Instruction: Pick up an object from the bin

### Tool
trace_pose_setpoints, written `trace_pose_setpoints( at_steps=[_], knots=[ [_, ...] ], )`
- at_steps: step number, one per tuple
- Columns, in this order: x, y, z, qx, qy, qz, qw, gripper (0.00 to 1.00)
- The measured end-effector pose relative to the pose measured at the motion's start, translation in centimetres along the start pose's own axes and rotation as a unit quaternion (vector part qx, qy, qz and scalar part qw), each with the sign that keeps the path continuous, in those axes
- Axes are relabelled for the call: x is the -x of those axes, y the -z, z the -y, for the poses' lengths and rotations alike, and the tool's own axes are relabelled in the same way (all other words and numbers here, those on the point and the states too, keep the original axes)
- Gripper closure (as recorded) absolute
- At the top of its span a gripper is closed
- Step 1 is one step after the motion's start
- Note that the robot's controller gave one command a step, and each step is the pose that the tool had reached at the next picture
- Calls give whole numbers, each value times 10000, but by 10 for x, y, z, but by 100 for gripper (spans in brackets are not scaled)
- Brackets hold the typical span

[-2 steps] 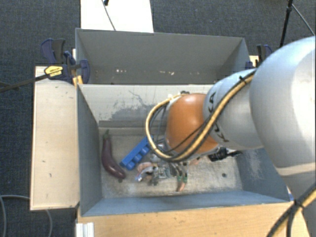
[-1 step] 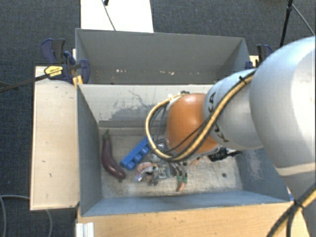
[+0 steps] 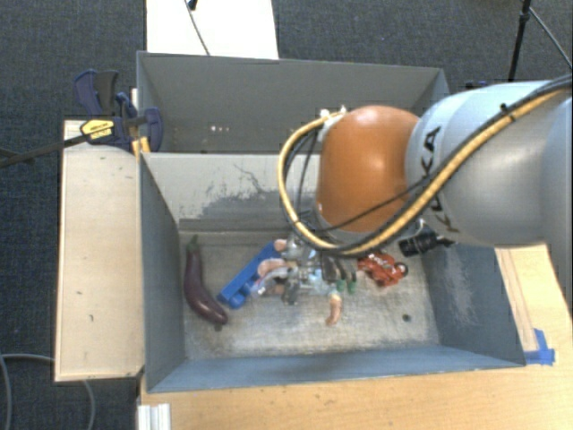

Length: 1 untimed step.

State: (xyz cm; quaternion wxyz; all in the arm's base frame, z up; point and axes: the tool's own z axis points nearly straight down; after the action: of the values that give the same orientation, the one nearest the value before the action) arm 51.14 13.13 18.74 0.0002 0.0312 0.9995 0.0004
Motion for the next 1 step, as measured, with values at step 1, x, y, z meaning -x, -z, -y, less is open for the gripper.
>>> trace_pose_setpoints(
  at_steps=[1],
  knots=[
    [0,0,0,0,-2,0,10000,100]
  ],
)
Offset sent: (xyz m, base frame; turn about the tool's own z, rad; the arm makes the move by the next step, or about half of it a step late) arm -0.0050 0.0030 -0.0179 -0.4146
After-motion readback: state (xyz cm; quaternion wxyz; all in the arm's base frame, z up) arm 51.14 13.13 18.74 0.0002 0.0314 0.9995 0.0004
